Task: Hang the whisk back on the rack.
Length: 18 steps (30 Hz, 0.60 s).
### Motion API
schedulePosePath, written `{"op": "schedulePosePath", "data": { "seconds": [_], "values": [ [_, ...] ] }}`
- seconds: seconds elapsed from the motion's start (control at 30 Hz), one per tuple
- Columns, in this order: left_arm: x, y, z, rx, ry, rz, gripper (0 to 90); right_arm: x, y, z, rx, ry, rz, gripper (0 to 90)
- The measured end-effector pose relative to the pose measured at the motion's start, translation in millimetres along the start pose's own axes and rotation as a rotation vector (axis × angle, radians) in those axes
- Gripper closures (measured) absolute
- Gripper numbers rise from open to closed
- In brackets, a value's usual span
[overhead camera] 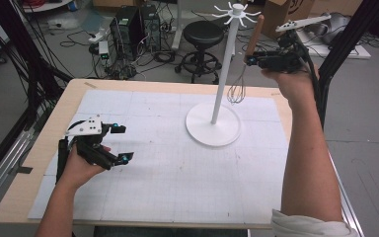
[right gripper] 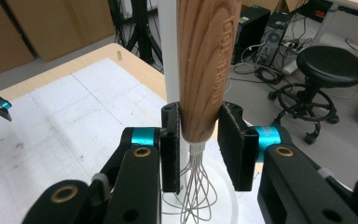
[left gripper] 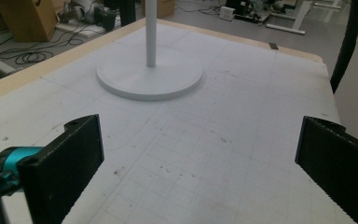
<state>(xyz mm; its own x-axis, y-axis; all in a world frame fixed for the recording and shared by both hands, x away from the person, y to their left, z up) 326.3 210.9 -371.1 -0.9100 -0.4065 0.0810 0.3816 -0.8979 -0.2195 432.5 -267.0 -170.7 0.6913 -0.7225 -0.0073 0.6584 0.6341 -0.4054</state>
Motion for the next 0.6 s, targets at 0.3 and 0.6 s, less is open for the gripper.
{"op": "schedulePosePath", "data": {
  "seconds": [0.3, 0.6],
  "values": [
    [-0.5, -1.4, -0.8, -0.002, 0.0, 0.002, 1.6, -1.4, 5.8, 2.9, -0.006, -0.01, -0.003, 71.2],
    [-0.7, -2.4, -1.4, -0.001, -0.001, 0.003, 1.6, -0.2, 6.0, 7.5, -0.017, -0.003, -0.03, 71.1]
  ]
}}
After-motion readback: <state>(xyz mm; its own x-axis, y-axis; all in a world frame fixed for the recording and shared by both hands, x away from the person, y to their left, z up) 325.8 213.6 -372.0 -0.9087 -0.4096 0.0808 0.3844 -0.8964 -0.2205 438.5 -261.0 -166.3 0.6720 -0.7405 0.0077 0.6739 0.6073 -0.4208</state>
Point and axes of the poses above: each handheld gripper's, and its own axes: y roughly forward along the jaws, z roughly out of its top, x roughly to its right, the point moved 1 cm from there along y, roughly forward along the jaws, and after that the axes turned 6 degrees about x, right-handed, at the moved point
